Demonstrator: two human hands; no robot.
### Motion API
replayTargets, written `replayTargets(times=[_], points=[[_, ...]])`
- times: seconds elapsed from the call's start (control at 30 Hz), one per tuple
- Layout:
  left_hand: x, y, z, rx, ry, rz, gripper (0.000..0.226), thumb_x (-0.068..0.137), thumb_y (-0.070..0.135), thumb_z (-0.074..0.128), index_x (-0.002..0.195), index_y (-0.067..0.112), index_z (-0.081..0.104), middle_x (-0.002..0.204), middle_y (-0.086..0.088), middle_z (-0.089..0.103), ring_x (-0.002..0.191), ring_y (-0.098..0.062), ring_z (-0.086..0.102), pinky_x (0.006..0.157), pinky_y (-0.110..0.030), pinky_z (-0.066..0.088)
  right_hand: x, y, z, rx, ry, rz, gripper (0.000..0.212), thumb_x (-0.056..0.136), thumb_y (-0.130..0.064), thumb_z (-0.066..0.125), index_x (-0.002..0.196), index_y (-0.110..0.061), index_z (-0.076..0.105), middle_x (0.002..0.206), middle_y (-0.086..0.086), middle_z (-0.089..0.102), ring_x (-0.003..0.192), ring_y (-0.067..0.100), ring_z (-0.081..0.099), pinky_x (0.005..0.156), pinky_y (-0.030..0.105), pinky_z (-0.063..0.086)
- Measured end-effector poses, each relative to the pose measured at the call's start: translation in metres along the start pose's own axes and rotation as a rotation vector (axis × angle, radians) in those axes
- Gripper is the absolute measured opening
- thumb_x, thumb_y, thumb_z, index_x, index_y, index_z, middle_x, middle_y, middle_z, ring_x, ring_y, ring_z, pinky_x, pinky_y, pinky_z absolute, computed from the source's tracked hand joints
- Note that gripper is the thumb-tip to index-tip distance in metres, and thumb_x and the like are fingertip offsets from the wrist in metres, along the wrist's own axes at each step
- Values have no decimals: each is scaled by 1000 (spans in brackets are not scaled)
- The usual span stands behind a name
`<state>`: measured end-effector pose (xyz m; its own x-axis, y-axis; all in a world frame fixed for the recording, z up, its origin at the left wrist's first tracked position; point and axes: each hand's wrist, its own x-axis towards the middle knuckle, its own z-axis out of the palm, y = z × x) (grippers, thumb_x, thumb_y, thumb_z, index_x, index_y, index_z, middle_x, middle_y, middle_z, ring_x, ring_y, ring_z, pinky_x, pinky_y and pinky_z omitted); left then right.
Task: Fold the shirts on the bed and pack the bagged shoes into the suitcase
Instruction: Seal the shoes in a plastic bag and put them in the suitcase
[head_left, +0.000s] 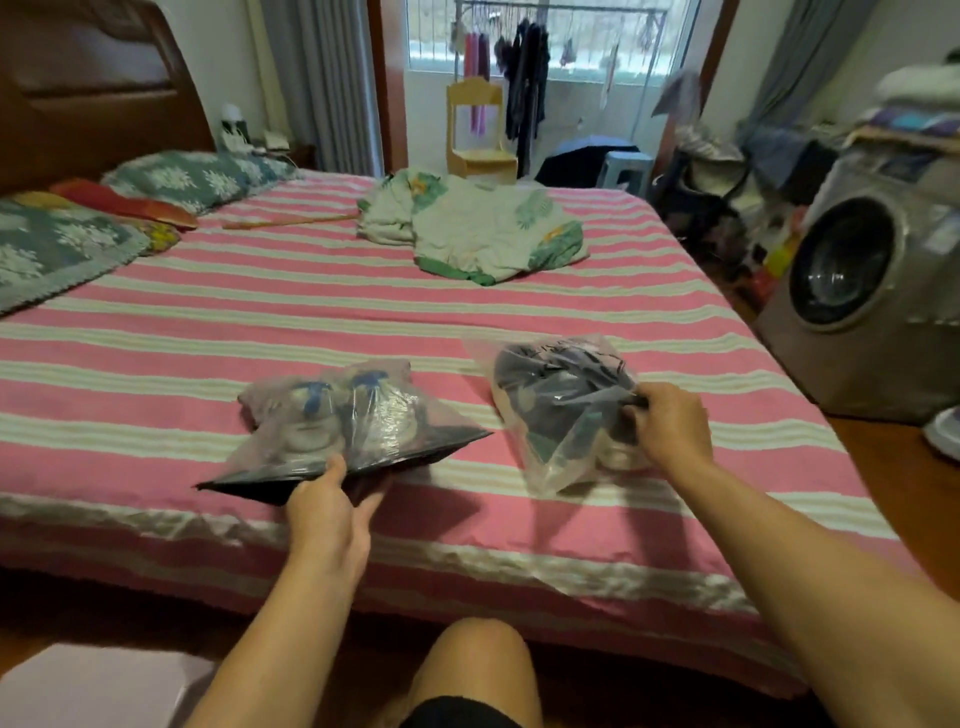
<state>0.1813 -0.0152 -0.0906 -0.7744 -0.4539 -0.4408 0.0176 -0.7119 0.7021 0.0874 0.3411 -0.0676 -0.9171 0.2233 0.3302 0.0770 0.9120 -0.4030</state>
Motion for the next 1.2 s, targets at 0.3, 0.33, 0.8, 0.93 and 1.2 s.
replayTargets(times=[0.3, 0.33, 0.8, 0.93, 1.2], points=[[-59, -8, 63, 152, -285, 35, 17, 105, 16, 53, 120, 10, 58, 124, -9, 67, 98, -25, 69, 105, -55, 43, -44, 77, -116, -40, 274, 77, 9, 84, -15, 70, 89, -12, 76, 91, 16, 73, 85, 40, 65, 73, 41, 52], [-68, -15, 74, 144, -326, 5, 14, 105, 16, 53, 117, 11, 59, 119, -9, 69, 97, -24, 69, 108, -56, 41, -49, 90, -133, -44, 308, 92, 9, 85, -14, 70, 91, -12, 77, 93, 16, 73, 87, 40, 65, 75, 41, 53], [-170, -291, 224, 97, -471, -414, 25, 108, 15, 43, 128, 14, 59, 139, -6, 60, 119, -21, 60, 93, -40, 50, -205, 341, -313, -226, 632, 583, 16, 89, -13, 66, 102, -16, 75, 102, 12, 72, 93, 37, 64, 75, 37, 49], [-181, -347, 214, 509, -282, -296, 28, 102, 29, 48, 125, 17, 59, 111, -5, 63, 85, -20, 66, 73, -38, 56, -255, 391, -322, -296, 633, 670, 19, 90, -11, 67, 108, -13, 75, 104, 13, 71, 96, 36, 63, 77, 37, 48], [-358, -409, 209, 1054, -1136, -493, 15, 77, 9, 55, 62, 13, 56, 58, -6, 44, 42, -14, 41, 41, -17, 33, -343, 456, -331, -327, 550, 839, 14, 89, -12, 71, 101, -7, 75, 102, 17, 70, 94, 39, 64, 79, 40, 48]])
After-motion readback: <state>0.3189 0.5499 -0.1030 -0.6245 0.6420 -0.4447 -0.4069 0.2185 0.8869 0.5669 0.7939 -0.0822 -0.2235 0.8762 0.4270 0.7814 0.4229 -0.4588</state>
